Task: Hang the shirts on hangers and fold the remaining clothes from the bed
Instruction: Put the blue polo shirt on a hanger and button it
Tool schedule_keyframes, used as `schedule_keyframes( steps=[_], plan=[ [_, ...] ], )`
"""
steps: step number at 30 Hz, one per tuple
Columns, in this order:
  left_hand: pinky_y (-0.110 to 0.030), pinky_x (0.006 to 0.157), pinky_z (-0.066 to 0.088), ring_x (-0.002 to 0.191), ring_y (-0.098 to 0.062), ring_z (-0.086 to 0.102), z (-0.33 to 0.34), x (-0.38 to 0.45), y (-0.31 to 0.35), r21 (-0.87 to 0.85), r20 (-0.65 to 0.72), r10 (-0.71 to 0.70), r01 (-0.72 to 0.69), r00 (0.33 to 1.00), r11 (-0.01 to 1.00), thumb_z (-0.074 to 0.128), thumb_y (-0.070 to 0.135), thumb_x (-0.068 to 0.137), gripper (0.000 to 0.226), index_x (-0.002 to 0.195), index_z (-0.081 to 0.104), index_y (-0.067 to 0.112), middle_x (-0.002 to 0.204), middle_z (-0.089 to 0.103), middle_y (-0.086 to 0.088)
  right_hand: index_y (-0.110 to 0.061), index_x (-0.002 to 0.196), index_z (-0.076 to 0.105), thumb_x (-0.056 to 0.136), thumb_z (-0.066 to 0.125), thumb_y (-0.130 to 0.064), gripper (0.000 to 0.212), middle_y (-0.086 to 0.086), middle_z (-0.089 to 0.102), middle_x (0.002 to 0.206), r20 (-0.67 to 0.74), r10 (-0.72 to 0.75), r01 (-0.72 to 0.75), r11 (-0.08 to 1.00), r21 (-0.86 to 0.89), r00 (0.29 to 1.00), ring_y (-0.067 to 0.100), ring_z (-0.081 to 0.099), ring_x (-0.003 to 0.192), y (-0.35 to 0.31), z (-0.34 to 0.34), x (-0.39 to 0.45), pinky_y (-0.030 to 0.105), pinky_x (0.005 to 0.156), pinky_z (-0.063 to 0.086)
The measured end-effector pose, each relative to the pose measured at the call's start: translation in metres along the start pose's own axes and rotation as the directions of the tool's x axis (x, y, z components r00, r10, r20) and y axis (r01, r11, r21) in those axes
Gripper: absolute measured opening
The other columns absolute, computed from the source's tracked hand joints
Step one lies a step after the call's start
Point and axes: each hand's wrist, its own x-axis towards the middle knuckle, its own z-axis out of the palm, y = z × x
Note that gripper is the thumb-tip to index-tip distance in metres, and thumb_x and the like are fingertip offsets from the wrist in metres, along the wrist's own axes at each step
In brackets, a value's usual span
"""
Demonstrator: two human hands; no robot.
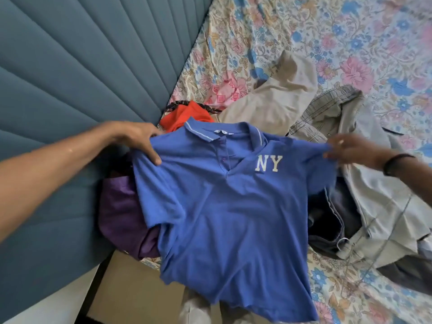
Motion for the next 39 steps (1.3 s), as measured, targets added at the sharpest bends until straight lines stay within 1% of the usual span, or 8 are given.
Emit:
schedule_keyframes(
  steps=[5, 11, 17, 22, 26, 32, 36, 39],
  plan=[
    [-0.039, 0.081, 0.054, 0.091, -0.03, 0.067, -0.066, 0.018, 0.001, 0.134, -0.342, -0.1, 0.154, 0.934, 0.979, 0.09, 0.021, 0.076, 0.031, 0.101, 0.075, 0.014, 0.098, 0.074, -0.01, -0.024, 0.086, 0.067, 0.093, 0.06, -0.008, 0.019, -0.01, 0.075, 0.074, -0.565, 0.191, -0.057, 0.967, 0.247, 0.802, -0.001, 0.064, 0.065, 0.004, -0.039, 0.008, 0.01, 0.052, 0.047],
    [-0.046, 0.092, 0.042, 0.106, -0.035, 0.054, 0.074, -0.005, 0.065, -0.128, -0.902, -0.079, -0.089, 0.425, 0.988, 0.066, 0.033, 0.091, 0.025, 0.109, 0.059, 0.016, 0.113, 0.057, -0.013, -0.007, 0.11, 0.06, 0.089, 0.059, -0.022, 0.026, 0.016, 0.066, 0.104, -0.793, 0.076, 0.054, 0.989, 0.136, 0.604, 0.031, 0.062, 0.092, -0.019, 0.061, -0.029, 0.046, 0.083, 0.048],
    [-0.046, 0.069, 0.052, 0.069, -0.032, 0.061, 0.36, -0.092, 0.072, -0.799, -0.461, -0.608, -0.005, 0.646, 0.601, 0.065, 0.068, 0.082, 0.054, 0.072, 0.053, 0.016, 0.067, 0.06, 0.0, -0.008, 0.095, 0.055, 0.091, 0.075, -0.02, 0.024, 0.013, 0.06, 0.092, -0.533, 0.393, -0.161, 0.889, 0.429, 0.75, 0.033, 0.059, 0.086, 0.011, 0.287, -0.172, 0.038, 0.073, 0.041],
    [-0.043, 0.103, 0.047, 0.125, -0.038, 0.057, 0.471, -0.108, 0.026, -0.89, 0.002, -0.734, 0.336, 0.679, 0.307, 0.09, 0.057, 0.066, 0.102, 0.143, 0.044, 0.01, 0.14, 0.056, -0.02, -0.01, 0.139, 0.052, 0.086, 0.082, -0.016, 0.061, 0.017, 0.044, 0.14, -0.295, 0.481, -0.394, 0.866, 0.309, 0.825, 0.036, 0.052, 0.121, 0.064, 0.369, -0.237, 0.048, 0.099, 0.048],
    [-0.042, 0.092, 0.05, 0.115, -0.037, 0.06, 0.486, -0.098, 0.012, -0.833, -0.181, -0.592, 0.197, 0.785, 0.517, 0.095, 0.022, 0.068, 0.09, 0.136, 0.037, 0.013, 0.132, 0.057, -0.016, -0.015, 0.129, 0.048, 0.087, 0.059, 0.007, 0.048, 0.019, 0.048, 0.125, -0.374, 0.232, -0.277, 0.958, -0.07, 0.898, 0.039, 0.054, 0.089, 0.095, 0.37, -0.247, 0.041, 0.064, 0.046],
    [-0.047, 0.086, 0.045, 0.105, -0.03, 0.051, 0.501, -0.108, 0.036, -0.075, -0.762, -0.135, 0.122, 0.633, 0.99, 0.09, 0.027, 0.07, 0.059, 0.114, 0.051, 0.022, 0.113, 0.047, -0.005, -0.009, 0.115, 0.052, 0.091, 0.056, 0.005, 0.028, 0.014, 0.054, 0.097, -0.357, -0.084, -0.104, 0.873, -0.477, 0.93, 0.028, 0.049, 0.061, 0.142, 0.358, -0.241, 0.028, 0.045, 0.036],
    [-0.041, 0.082, 0.037, 0.094, -0.024, 0.05, 0.502, -0.094, 0.044, 0.277, -0.719, 0.259, -0.075, 0.645, 0.958, 0.082, 0.048, 0.078, 0.049, 0.117, 0.06, 0.028, 0.103, 0.048, 0.001, -0.007, 0.092, 0.057, 0.094, 0.054, -0.002, 0.006, 0.014, 0.057, 0.083, -0.494, -0.044, -0.163, 0.916, -0.367, 0.868, 0.032, 0.051, 0.064, 0.154, 0.347, -0.239, 0.034, 0.054, 0.038],
    [-0.038, 0.081, 0.037, 0.096, -0.023, 0.053, 0.504, -0.083, 0.062, 0.349, -0.681, 0.363, -0.153, 0.636, 0.924, 0.071, 0.062, 0.084, 0.053, 0.124, 0.06, 0.029, 0.106, 0.053, 0.004, -0.005, 0.085, 0.058, 0.085, 0.055, -0.004, 0.003, 0.016, 0.06, 0.081, -0.653, 0.252, -0.226, 0.966, 0.126, 0.714, 0.031, 0.051, 0.071, 0.161, 0.351, -0.249, 0.039, 0.064, 0.044]
  ],
)
